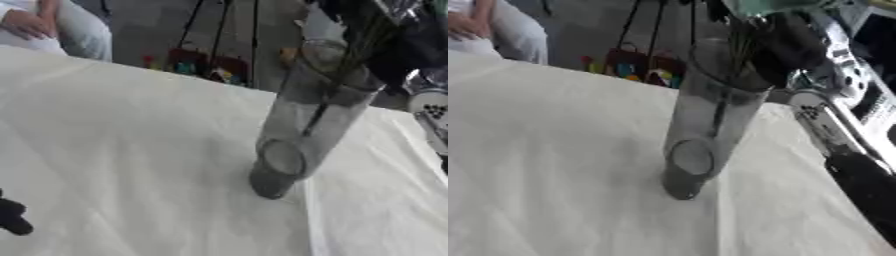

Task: Arrange flowers into the vase.

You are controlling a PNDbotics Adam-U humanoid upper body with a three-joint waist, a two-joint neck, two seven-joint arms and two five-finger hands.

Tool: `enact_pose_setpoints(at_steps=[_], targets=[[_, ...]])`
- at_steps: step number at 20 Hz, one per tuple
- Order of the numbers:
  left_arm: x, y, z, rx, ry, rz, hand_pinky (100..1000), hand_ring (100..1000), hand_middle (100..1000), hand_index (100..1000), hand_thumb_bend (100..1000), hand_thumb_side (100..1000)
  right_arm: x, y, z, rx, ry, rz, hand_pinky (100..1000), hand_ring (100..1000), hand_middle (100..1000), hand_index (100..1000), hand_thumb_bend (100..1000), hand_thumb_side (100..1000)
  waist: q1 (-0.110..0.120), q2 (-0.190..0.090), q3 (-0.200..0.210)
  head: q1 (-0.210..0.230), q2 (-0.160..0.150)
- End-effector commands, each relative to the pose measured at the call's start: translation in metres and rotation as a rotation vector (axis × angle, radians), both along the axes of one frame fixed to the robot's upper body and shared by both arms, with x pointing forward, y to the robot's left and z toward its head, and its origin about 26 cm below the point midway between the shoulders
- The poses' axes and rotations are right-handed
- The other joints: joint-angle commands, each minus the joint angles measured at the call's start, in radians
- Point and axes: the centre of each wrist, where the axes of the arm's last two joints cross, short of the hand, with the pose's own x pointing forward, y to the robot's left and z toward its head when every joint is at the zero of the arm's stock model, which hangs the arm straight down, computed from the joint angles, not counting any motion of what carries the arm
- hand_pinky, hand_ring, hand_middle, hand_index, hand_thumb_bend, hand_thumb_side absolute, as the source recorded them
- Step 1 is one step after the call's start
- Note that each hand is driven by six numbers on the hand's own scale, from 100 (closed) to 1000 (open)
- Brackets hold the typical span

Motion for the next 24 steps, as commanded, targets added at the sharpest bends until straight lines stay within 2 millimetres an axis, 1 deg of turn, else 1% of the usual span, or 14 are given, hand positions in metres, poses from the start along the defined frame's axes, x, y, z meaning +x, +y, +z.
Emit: enact_pose_setpoints(at_steps=[1,12,15,19,24], targets=[[-0.003,-0.001,0.005,0.001,-0.022,-0.014,534,634,659,826,100,1000,-0.011,-0.002,0.013,-0.022,-0.069,-0.017,1000,1000,487,385,164,569,0.009,-0.022,-0.002,-0.001,-0.015],[-0.003,-0.001,0.005,0.006,-0.019,-0.017,535,635,661,827,100,1000,-0.007,-0.006,0.015,-0.01,-0.084,-0.043,998,1000,486,440,205,620,0.007,-0.022,-0.003,-0.002,-0.02],[-0.004,-0.001,0.005,0.007,-0.017,-0.018,534,635,661,827,100,1000,-0.006,-0.009,0.015,-0.025,-0.091,-0.077,997,1000,490,485,241,657,0.006,-0.022,-0.005,-0.001,-0.019],[-0.004,-0.001,0.004,0.008,-0.014,-0.02,535,635,661,827,100,1000,-0.005,-0.014,0.016,-0.063,-0.11,-0.136,997,1000,513,593,316,730,0.006,-0.024,-0.006,-0.001,-0.019],[-0.004,-0.001,0.004,0.006,-0.011,-0.023,534,634,662,827,100,1000,-0.003,-0.018,0.016,-0.113,-0.129,-0.18,999,1000,526,652,344,757,0.006,-0.024,-0.007,-0.002,-0.022]])
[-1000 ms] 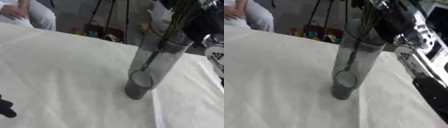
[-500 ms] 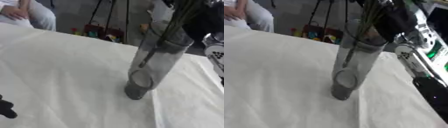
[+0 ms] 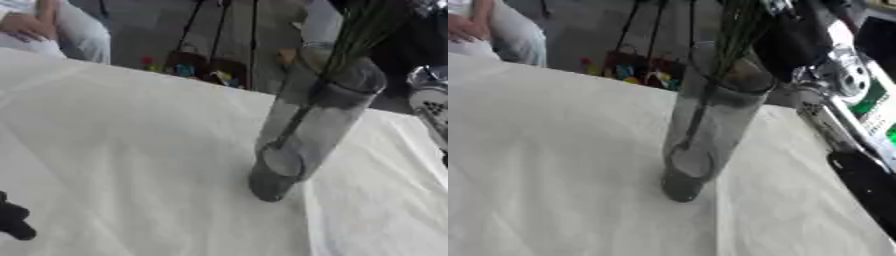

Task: Arrange flowers into the vase.

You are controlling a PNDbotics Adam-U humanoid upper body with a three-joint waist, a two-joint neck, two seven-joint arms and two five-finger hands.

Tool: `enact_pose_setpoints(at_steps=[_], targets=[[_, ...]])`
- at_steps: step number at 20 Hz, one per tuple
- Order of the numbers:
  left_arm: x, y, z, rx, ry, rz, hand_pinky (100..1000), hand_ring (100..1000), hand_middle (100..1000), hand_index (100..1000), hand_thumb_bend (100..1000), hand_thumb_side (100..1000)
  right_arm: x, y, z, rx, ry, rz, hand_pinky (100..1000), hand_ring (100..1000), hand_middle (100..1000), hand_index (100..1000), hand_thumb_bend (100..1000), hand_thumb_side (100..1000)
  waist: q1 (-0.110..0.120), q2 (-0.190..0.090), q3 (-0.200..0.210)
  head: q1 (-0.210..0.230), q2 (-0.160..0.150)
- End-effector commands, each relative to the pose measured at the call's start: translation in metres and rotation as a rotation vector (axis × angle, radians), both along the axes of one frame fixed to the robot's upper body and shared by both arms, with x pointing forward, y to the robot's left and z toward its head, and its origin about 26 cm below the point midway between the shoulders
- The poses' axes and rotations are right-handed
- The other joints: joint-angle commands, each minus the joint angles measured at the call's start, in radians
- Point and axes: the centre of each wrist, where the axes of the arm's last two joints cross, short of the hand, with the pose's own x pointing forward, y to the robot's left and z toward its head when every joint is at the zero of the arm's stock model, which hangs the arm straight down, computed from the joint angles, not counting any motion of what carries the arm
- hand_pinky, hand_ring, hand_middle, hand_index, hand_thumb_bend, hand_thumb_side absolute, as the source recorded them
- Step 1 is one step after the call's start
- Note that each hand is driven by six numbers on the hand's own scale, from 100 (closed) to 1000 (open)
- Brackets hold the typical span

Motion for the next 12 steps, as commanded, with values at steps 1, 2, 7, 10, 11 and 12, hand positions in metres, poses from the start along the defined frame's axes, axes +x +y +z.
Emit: enact_pose_setpoints(at_steps=[1,2,7,10,11,12], targets=[[-0.0032,0.0002,0.0046,-0.003,-0.019,-0.009,534,634,662,827,100,1000,-0.007,-0.0082,0.011,-0.046,-0.05,-0.059,999,1000,528,660,347,759,0.007,-0.024,-0.001,-0.002,-0.014],[-0.0032,0.0003,0.0045,-0.003,-0.019,-0.009,534,634,662,827,100,1000,-0.0068,-0.0088,0.0109,-0.052,-0.052,-0.065,1000,1000,530,672,355,762,0.006,-0.024,-0.001,-0.002,-0.013],[-0.0033,0.0003,0.0043,-0.002,-0.018,-0.009,533,634,662,827,100,1000,-0.0065,-0.0103,0.0109,-0.072,-0.059,-0.081,1000,1000,531,674,354,758,0.006,-0.023,-0.002,-0.002,-0.014],[-0.0033,0.0003,0.0044,-0.001,-0.019,-0.009,534,634,663,828,100,1000,-0.0063,-0.0104,0.0102,-0.08,-0.058,-0.086,1000,1000,534,683,372,754,0.006,-0.023,-0.002,-0.002,-0.015],[-0.0032,0.0004,0.0044,-0.001,-0.019,-0.008,534,634,662,827,100,1000,-0.0063,-0.0104,0.01,-0.085,-0.058,-0.089,1000,1000,535,692,371,770,0.006,-0.023,-0.002,-0.002,-0.015],[-0.0032,0.0005,0.0044,-0.002,-0.019,-0.008,534,634,662,827,100,1000,-0.0064,-0.0103,0.0097,-0.089,-0.058,-0.091,1000,1000,535,692,370,771,0.006,-0.023,-0.002,-0.002,-0.015]])
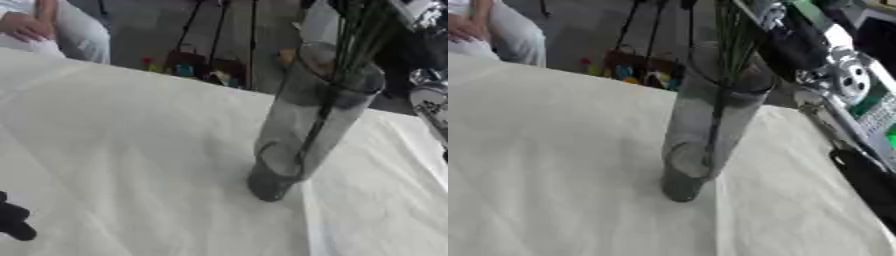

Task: Arrange flowers into the vase.

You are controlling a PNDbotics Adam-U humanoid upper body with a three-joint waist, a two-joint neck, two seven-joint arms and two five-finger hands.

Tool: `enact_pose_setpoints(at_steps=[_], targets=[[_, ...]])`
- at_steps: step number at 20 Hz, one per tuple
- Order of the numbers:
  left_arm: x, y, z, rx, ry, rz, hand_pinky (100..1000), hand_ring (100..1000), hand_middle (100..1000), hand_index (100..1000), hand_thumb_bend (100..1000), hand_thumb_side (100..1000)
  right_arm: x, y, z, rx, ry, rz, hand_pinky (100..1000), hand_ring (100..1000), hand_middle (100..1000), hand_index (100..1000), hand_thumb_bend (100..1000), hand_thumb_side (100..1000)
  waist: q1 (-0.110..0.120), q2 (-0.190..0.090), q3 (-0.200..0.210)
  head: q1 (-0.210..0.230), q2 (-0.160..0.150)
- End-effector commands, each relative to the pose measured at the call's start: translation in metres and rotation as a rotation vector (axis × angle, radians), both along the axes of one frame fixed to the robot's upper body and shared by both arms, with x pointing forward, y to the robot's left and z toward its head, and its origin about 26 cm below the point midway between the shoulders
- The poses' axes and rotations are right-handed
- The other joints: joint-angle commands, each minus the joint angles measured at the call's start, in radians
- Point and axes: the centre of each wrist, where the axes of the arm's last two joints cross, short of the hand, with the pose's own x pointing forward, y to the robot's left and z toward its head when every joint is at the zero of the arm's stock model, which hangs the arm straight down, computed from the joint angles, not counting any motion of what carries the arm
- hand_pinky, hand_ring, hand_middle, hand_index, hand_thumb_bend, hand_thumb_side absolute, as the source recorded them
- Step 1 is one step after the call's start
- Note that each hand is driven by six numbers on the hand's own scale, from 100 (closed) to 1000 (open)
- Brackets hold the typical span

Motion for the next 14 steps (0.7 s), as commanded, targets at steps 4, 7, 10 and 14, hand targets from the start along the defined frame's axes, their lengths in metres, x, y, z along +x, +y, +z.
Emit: enact_pose_setpoints(at_steps=[4,7,10,14], targets=[[-0.0032,0.0003,0.0045,0.0,-0.021,-0.007,534,634,663,828,100,1000,-0.0085,-0.0062,0.0102,-0.041,-0.044,-0.052,1000,1000,542,713,396,789,0.006,-0.022,-0.003,-0.001,-0.015],[-0.0032,0.0004,0.0043,0.0,-0.02,-0.006,534,634,663,828,100,1000,-0.009,-0.0069,0.0108,-0.045,-0.047,-0.059,1000,1000,555,773,429,815,0.006,-0.023,-0.005,-0.001,-0.015],[-0.0032,0.0005,0.0043,0.0,-0.019,-0.006,534,634,663,828,100,1000,-0.0096,-0.0079,0.011,-0.069,-0.047,-0.071,1000,1000,568,805,456,841,0.005,-0.024,-0.006,-0.001,-0.015],[-0.0033,0.0008,0.0039,0.0,-0.018,-0.005,534,634,664,828,100,1000,-0.0098,-0.011,0.0118,-0.106,-0.047,-0.096,1000,1000,580,819,468,863,0.005,-0.026,-0.008,0.0,-0.016]])
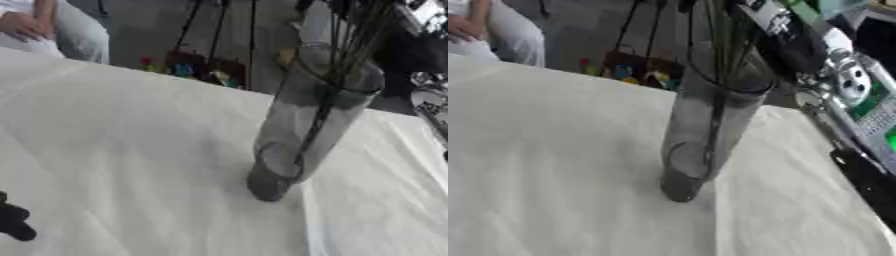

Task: Arrange flowers into the vase.

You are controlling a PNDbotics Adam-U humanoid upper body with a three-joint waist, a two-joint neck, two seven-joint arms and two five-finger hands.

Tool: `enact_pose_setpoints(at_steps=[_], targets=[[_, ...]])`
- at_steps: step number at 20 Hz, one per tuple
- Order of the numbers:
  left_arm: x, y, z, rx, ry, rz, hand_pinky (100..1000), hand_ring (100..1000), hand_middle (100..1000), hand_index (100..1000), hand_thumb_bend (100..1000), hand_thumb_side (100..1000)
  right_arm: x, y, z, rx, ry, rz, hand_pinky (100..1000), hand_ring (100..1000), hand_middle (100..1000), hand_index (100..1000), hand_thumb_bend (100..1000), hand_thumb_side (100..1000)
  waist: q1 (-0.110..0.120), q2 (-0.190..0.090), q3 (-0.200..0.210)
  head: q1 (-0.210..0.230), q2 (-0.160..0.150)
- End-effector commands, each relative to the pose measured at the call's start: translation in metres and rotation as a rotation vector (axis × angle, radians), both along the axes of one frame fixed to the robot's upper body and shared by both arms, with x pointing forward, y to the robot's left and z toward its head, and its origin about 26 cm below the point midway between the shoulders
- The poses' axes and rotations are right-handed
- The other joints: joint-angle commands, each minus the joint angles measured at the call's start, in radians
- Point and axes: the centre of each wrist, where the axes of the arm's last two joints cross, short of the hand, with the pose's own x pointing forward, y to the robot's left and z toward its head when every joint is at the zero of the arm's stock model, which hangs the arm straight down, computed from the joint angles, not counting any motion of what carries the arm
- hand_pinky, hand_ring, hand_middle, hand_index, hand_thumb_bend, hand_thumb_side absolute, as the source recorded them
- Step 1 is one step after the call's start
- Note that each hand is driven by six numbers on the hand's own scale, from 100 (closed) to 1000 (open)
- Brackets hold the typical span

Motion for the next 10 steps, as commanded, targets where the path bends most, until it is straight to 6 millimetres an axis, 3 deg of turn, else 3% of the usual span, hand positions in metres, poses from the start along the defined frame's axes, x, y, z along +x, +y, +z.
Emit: enact_pose_setpoints(at_steps=[1,10], targets=[[-0.0032,0.0008,0.0041,0.0,-0.018,-0.005,534,635,664,828,100,1000,-0.0093,-0.0076,0.0129,-0.043,-0.045,-0.053,1000,1000,585,823,479,871,0.007,-0.027,-0.003,0.0,-0.015],[-0.0033,0.0012,0.0035,0.001,-0.016,-0.004,535,635,665,828,100,1000,-0.0107,-0.0131,0.0144,-0.093,-0.078,-0.119,1000,1000,605,856,558,959,0.008,-0.027,-0.006,-0.001,-0.015]])
